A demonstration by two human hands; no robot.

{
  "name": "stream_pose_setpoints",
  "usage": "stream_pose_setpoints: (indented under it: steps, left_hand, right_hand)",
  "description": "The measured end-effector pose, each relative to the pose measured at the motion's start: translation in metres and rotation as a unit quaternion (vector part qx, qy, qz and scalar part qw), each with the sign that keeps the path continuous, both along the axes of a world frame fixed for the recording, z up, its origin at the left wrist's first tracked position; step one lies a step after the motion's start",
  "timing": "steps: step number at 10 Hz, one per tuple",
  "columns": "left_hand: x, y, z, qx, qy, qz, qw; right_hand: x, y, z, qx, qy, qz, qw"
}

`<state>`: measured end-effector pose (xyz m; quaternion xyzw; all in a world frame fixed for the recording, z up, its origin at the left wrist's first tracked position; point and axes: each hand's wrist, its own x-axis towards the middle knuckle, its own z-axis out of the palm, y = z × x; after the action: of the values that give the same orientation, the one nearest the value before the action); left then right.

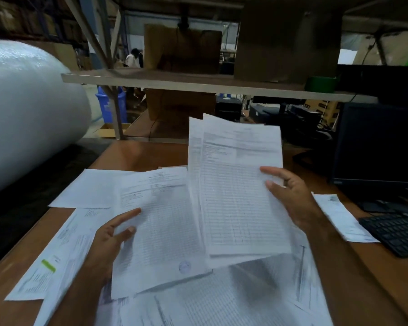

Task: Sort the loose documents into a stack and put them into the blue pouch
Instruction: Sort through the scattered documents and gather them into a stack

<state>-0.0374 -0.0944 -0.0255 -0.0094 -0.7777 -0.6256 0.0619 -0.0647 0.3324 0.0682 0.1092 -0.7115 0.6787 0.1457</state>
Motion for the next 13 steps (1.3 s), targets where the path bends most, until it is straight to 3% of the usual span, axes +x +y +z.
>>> stream_pose_setpoints:
  steps: [3, 4, 5, 6, 7, 8, 9, 10, 11, 12, 13]
  left_hand:
    - [0.011, 0.019, 0.012, 0.063, -0.012, 0.001, 0.998]
    - [0.014, 0.018, 0.011, -0.005, 0.020, 0.001, 1.000]
    - [0.015, 0.022, 0.014, -0.030, 0.011, -0.015, 0.999]
    - [0.017, 0.024, 0.013, 0.034, 0.005, -0.006, 0.999]
    - [0.020, 0.024, 0.015, 0.045, 0.011, -0.009, 0.999]
    - [0.019, 0.027, 0.017, 0.056, -0.003, 0.032, 0.998]
    - [0.017, 0.026, 0.010, 0.068, 0.031, 0.008, 0.997]
    - [0.011, 0.020, 0.007, 0.031, 0.027, -0.024, 0.999]
    - [0.016, 0.019, 0.004, 0.051, 0.046, -0.015, 0.998]
    - [0.013, 0.015, -0.006, 0.124, 0.005, -0.023, 0.992]
    - [-0.054, -0.053, -0.051, 0.154, -0.001, -0.324, 0.933]
  right_hand:
    - [-0.009, -0.051, -0.049, 0.012, -0.064, 0.004, 0.998]
    - [-0.009, -0.074, -0.057, 0.125, -0.032, -0.016, 0.992]
    - [-0.008, -0.097, -0.066, 0.208, -0.067, 0.046, 0.975]
    - [-0.006, -0.104, -0.074, 0.263, -0.029, 0.040, 0.964]
    - [-0.009, -0.084, -0.069, 0.267, 0.016, -0.068, 0.961]
    - [-0.008, -0.062, -0.053, 0.069, -0.002, -0.089, 0.994]
    - [-0.006, -0.065, -0.045, -0.116, -0.054, -0.023, 0.991]
    - [-0.006, -0.082, -0.058, -0.017, -0.076, -0.014, 0.997]
    - [-0.006, -0.107, -0.079, 0.082, -0.092, 0.004, 0.992]
    - [-0.004, -0.137, -0.089, 0.100, -0.112, 0.027, 0.988]
    - [-0.001, -0.155, -0.089, 0.054, -0.143, 0.081, 0.985]
